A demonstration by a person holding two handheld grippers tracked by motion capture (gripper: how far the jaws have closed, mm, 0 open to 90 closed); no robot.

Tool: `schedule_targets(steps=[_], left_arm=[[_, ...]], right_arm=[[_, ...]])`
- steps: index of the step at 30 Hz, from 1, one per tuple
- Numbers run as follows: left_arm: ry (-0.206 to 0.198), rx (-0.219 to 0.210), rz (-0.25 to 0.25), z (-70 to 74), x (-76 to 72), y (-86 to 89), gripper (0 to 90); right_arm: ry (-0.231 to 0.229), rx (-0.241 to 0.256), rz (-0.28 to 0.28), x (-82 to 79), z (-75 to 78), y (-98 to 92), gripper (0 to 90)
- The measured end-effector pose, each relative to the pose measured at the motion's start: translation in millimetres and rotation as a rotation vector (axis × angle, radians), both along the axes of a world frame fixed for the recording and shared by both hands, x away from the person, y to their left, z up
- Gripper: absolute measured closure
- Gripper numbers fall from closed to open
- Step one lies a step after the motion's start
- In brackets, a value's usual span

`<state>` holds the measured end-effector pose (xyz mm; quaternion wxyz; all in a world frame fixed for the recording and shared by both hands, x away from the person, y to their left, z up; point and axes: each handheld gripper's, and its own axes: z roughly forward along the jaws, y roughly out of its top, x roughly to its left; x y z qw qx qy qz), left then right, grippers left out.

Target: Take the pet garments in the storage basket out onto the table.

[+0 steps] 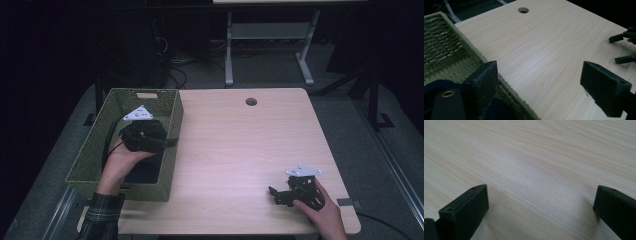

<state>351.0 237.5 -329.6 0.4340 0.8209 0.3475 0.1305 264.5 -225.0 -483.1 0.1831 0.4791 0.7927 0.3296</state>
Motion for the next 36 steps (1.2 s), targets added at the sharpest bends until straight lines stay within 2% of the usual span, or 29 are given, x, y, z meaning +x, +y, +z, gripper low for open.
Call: schedule_targets(steps=[14, 20, 24, 26, 30, 36], left_arm=[[0.017, 0.061, 0.044, -8.2, 6.3, 30.5, 13.4], [0.029, 0.099, 0.093, -16.4, 11.1, 40.5, 13.6], [0.041, 0.092, 0.134, -22.5, 13.7, 48.3, 13.9], [0.046, 0.111, 0.134, -24.8, 15.6, 52.8, 14.1], [0.056, 0.112, 0.160, -30.1, 17.9, 59.1, 14.3], [0.081, 0.164, 0.185, -39.9, 23.6, 67.4, 14.4]], right_arm=[[0.000, 0.000, 0.000, 0.0, 0.0, 0.0, 0.0], [0.000, 0.000, 0.000, 0.0, 0.0, 0.0, 0.0], [0.000, 0.000, 0.000, 0.0, 0.0, 0.0, 0.0], [0.000, 0.000, 0.000, 0.0, 0.0, 0.0, 0.0], [0.000, 0.000, 0.000, 0.0, 0.0, 0.0, 0.0], [0.000, 0.000, 0.000, 0.0, 0.0, 0.0, 0.0]])
